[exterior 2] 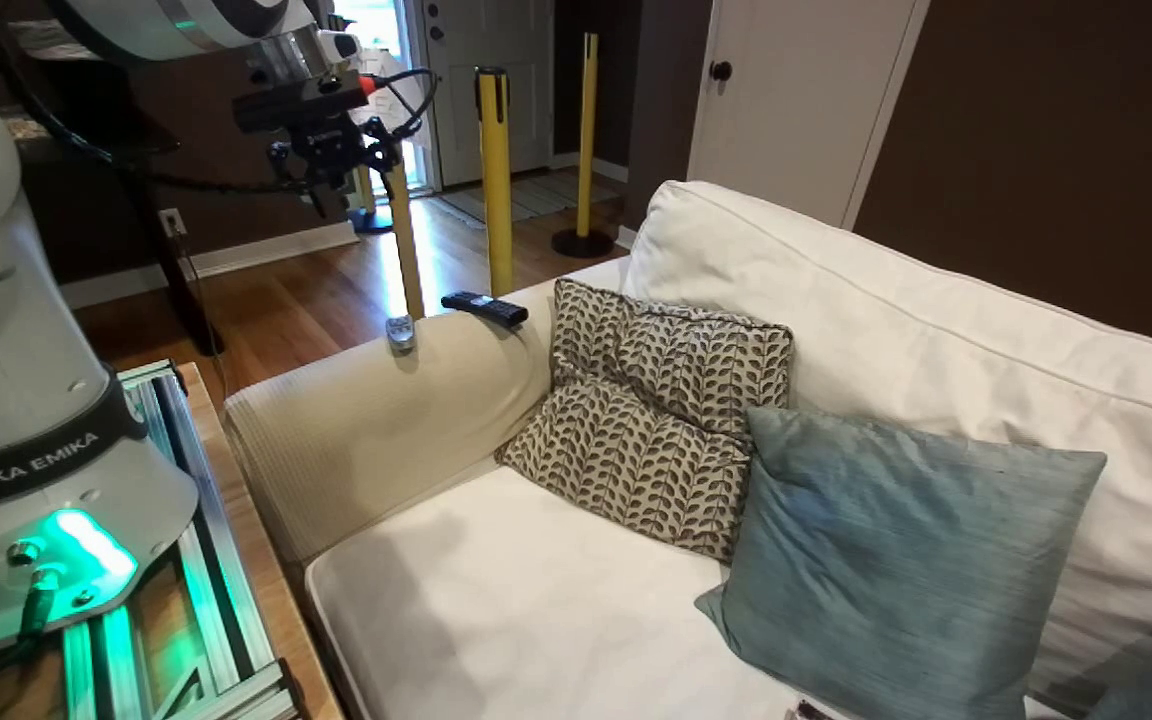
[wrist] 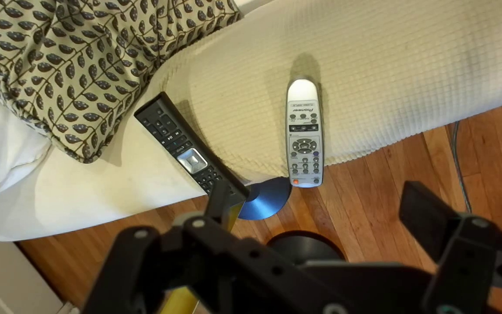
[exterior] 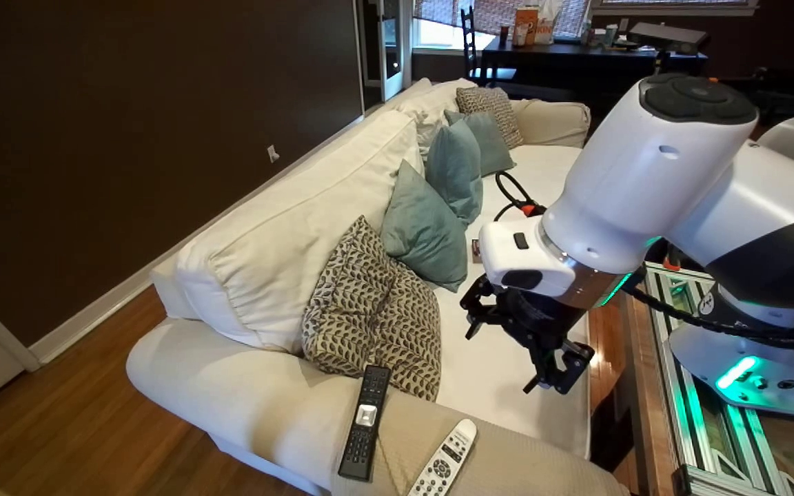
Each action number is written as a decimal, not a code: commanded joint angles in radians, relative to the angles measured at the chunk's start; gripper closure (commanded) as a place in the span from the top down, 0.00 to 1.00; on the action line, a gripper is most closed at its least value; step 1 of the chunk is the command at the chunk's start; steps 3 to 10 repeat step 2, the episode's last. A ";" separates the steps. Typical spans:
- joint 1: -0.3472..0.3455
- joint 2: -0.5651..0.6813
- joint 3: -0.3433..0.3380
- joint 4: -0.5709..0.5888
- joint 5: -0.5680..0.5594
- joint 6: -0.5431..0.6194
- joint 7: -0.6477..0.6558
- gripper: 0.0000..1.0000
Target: Flip the grey remote over
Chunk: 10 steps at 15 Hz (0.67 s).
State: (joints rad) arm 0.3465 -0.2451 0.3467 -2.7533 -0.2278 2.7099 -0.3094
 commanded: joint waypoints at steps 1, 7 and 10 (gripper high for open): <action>0.014 0.000 -0.015 0.002 -0.006 -0.004 0.005 1.00; 0.014 0.000 -0.015 0.002 -0.006 -0.004 0.005 1.00; 0.014 0.000 -0.015 0.002 -0.006 -0.004 0.005 1.00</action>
